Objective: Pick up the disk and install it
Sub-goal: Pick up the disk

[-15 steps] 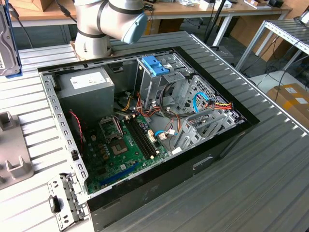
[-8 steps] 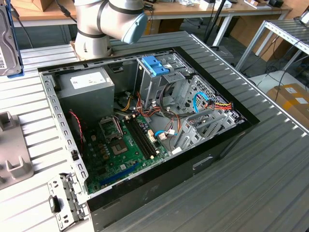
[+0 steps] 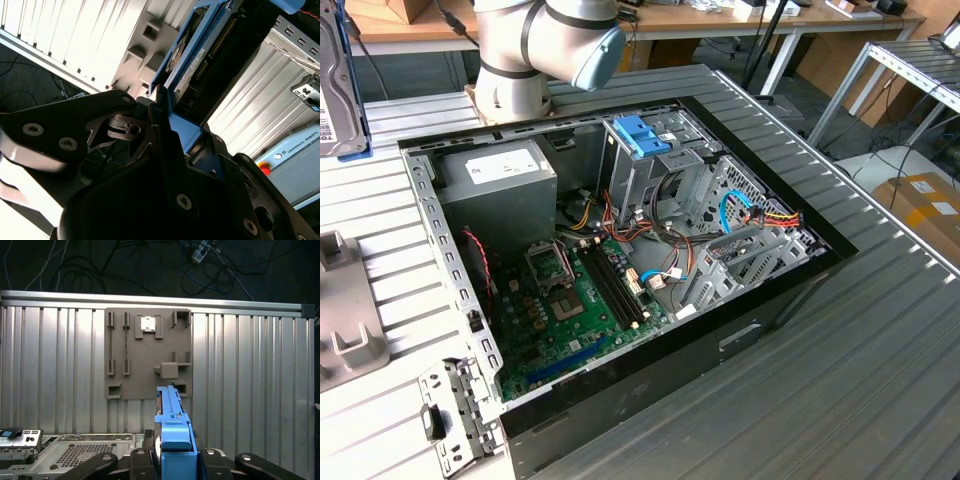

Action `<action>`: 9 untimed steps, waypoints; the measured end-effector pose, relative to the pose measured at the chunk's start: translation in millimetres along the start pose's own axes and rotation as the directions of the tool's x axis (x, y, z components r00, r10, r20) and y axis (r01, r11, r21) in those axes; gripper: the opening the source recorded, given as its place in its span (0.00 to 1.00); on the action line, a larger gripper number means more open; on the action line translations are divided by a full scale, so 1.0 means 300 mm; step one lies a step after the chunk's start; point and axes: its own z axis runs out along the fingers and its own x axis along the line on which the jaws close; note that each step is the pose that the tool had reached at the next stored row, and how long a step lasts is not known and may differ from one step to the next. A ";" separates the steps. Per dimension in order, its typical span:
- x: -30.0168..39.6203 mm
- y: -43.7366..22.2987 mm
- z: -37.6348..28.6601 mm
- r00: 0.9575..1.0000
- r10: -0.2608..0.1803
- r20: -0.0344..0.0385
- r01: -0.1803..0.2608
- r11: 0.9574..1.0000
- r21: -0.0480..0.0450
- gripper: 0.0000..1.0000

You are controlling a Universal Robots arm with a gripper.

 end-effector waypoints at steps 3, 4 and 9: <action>0.001 -0.003 0.000 1.000 0.000 0.000 0.000 1.000 0.000 0.37; 0.001 -0.004 0.000 1.000 0.000 0.000 0.000 1.000 0.000 0.37; 0.002 -0.008 0.001 1.000 0.000 0.000 0.000 1.000 0.000 0.37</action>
